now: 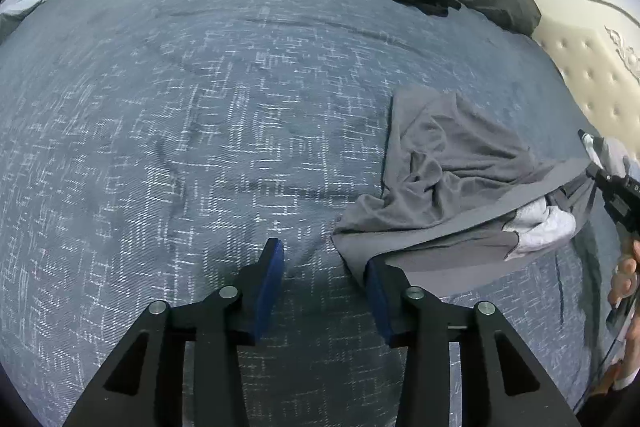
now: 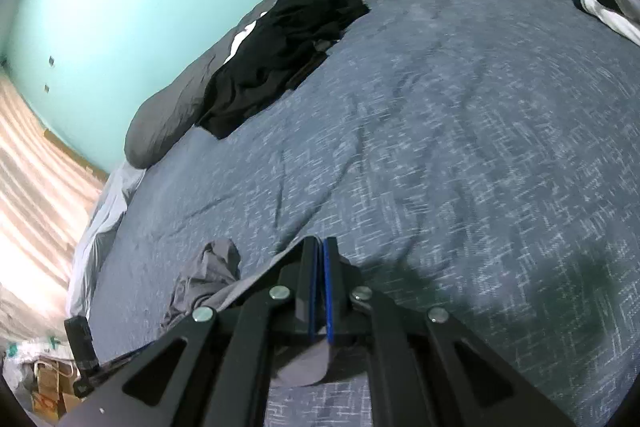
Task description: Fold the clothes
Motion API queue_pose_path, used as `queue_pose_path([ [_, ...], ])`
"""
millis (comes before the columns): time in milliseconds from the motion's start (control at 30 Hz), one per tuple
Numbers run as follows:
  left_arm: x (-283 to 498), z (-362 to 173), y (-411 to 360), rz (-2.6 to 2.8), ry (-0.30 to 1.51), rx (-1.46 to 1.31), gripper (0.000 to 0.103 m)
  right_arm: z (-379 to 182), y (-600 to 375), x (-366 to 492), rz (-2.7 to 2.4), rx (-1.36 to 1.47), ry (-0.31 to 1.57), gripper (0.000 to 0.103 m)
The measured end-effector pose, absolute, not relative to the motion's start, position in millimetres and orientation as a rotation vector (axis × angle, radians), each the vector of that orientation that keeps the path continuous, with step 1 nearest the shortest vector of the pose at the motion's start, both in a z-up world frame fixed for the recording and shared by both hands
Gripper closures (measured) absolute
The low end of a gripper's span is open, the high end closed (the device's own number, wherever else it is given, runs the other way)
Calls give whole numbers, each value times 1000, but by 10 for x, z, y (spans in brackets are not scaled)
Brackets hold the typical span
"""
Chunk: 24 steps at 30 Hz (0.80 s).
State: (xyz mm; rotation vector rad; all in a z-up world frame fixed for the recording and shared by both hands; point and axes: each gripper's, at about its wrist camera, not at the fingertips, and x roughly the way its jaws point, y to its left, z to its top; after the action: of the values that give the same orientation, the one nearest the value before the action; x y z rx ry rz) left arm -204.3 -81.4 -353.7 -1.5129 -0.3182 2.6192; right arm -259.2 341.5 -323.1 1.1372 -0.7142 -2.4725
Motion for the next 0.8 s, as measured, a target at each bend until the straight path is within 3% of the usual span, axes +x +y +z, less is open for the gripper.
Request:
queue_pose_path([
  [567,-2072,-3544,-554,2541,-218,-1496,61,-3377,3547,-2592,-2470,1199,-738,100],
  [700,-2089,-3545,-552,2539,-204,-1486,95,-3368,3524,-2590,-2467,1196,-728,100],
  [800,-2065,-3507,-578,2538,-216,-1464,99,-3360,3522,-2592,-2459,1200,-725,100],
])
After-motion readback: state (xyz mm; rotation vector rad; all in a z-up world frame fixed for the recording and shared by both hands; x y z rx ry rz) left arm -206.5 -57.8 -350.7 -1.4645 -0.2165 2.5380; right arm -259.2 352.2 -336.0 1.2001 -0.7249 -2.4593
